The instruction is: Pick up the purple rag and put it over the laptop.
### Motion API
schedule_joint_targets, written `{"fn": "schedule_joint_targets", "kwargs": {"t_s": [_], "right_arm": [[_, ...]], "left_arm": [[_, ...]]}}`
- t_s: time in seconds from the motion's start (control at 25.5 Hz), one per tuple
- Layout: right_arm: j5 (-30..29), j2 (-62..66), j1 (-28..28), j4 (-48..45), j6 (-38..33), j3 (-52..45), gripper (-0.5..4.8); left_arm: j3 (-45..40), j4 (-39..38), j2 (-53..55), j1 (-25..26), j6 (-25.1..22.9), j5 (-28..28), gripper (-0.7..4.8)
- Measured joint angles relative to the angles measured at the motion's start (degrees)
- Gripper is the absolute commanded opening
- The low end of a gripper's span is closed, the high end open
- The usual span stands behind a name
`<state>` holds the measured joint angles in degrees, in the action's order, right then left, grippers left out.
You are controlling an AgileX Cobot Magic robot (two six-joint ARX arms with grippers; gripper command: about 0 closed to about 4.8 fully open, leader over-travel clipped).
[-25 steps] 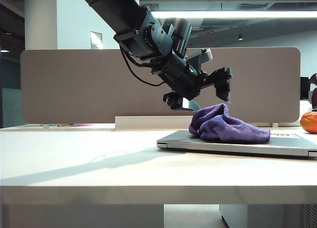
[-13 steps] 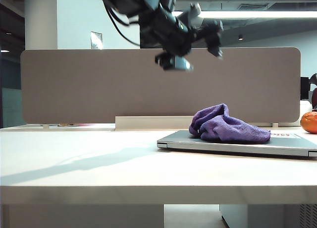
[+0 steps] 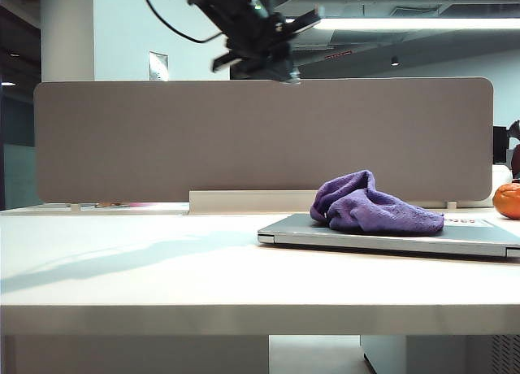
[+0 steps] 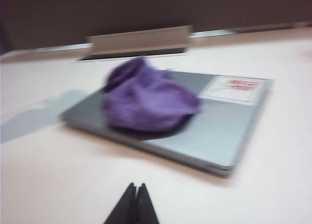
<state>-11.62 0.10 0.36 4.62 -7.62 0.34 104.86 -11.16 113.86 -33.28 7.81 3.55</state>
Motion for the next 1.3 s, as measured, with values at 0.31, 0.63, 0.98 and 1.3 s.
{"fn": "schedule_joint_targets", "kwargs": {"t_s": [0.31, 0.63, 0.98, 1.3], "right_arm": [[13.2, 0.0, 0.0, 0.0, 1.8, 0.0, -0.08], [13.0, 0.0, 0.0, 0.5, 1.9, 0.0, -0.08], [11.8, 0.0, 0.0, 2.4, 1.8, 0.0, -0.08], [11.5, 0.0, 0.0, 3.7, 1.8, 0.0, -0.08]], "left_arm": [[0.0, -9.9, -4.3, 4.0, -5.3, -3.8, -0.06], [0.0, -12.5, -9.9, 7.5, -9.8, -4.6, -0.06], [-6.1, -12.9, -17.2, 14.4, -10.0, -4.8, -0.06], [-28.0, -4.9, -30.8, 18.1, -10.8, -4.9, -0.06]]}}
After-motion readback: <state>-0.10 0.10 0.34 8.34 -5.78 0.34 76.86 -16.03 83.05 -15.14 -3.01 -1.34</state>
